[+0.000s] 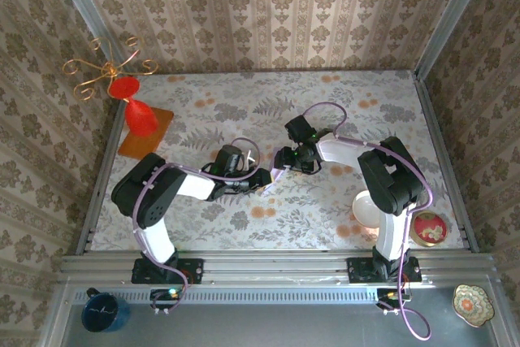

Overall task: Fold a paper plane with a square sheet of paper (pick it up from the middle)
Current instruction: Fold the wing for the fifth time at the center of the table.

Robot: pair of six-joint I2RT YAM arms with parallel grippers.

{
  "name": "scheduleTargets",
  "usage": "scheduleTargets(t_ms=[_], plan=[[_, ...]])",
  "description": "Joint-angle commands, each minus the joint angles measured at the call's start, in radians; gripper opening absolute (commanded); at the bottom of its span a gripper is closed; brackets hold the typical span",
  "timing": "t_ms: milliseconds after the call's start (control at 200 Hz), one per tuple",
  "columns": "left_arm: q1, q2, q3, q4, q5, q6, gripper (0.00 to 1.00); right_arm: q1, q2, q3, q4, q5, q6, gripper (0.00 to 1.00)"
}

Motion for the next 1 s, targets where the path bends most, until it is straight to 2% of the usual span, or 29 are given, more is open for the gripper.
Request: scheduleTargets(t_ms=[0, 255, 695, 995], plan=[[0.006, -0.044, 0.019, -0.104, -0.029, 0.061, 0.27, 0.004, 0.108, -0.033, 0.006, 0.077, -0.029, 0.62], [0.001, -0.106, 0.029, -0.228, -0.075, 0.117, 0.31, 0.007, 0.093, -0.018, 0.003, 0.058, -0.043, 0.63], [-0.067, -0.142, 0.068, -0.407, -0.138, 0.214, 0.34, 0.013, 0.108, 0.011, -0.02, 0.05, -0.051, 0.66], [-0.085, -0.159, 0.125, -0.506, -0.205, 0.268, 0.32, 0.013, 0.129, 0.02, -0.034, 0.061, -0.048, 0.66]])
